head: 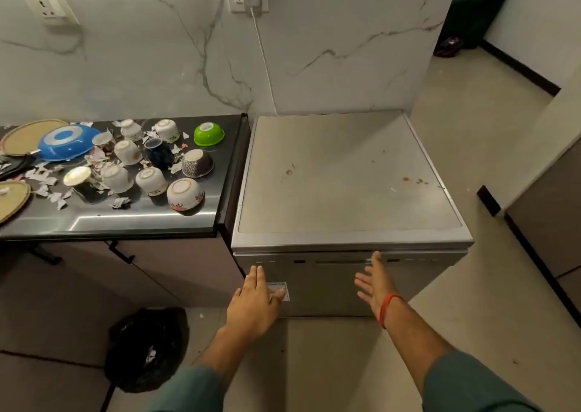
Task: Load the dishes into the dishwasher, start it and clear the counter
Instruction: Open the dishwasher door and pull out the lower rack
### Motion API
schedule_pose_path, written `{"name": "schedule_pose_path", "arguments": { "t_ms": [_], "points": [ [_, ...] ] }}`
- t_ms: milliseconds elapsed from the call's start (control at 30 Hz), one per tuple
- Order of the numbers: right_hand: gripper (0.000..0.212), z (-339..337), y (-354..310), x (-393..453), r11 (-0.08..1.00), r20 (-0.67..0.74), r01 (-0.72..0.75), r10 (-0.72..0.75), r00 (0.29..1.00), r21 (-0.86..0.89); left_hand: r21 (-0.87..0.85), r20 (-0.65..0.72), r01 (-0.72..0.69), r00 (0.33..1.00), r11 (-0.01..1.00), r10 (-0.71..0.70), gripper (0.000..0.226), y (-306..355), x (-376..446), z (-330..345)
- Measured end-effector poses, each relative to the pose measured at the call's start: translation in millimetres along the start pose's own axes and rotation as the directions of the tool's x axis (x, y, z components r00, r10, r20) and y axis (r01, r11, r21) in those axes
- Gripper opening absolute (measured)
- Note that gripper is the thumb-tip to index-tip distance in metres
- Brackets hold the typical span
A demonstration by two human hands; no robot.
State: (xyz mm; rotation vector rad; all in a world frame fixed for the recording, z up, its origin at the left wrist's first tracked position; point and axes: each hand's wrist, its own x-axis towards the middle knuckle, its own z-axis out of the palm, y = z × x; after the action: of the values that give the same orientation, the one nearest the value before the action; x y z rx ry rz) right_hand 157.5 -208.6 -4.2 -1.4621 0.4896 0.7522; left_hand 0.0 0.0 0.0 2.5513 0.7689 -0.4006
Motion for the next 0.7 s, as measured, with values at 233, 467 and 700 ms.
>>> {"name": "schedule_pose_path", "arguments": {
  "t_ms": [233, 467, 700],
  "points": [
    [0.087, 14, 0, 20, 0.960, 0.010, -0.091, 0.092, 0.996, 0.266, -0.070, 0.088, 0.073, 0.994, 0.995, -0.067, 0.079, -8, -1, 14],
    [0.093, 28, -8, 41, 0.849, 0.043, -0.115, 0.109, 0.993, 0.516, -0.102, 0.093, 0.077, 0.993, 0.992, -0.068, 0.081, -19, 1, 24],
    [0.091, 29, 2, 54, 0.758, 0.085, -0.121, 0.086, 0.993, 0.641, -0.182, 0.092, 0.067, 0.994, 0.981, -0.051, 0.080, -25, 2, 33]
  ]
}}
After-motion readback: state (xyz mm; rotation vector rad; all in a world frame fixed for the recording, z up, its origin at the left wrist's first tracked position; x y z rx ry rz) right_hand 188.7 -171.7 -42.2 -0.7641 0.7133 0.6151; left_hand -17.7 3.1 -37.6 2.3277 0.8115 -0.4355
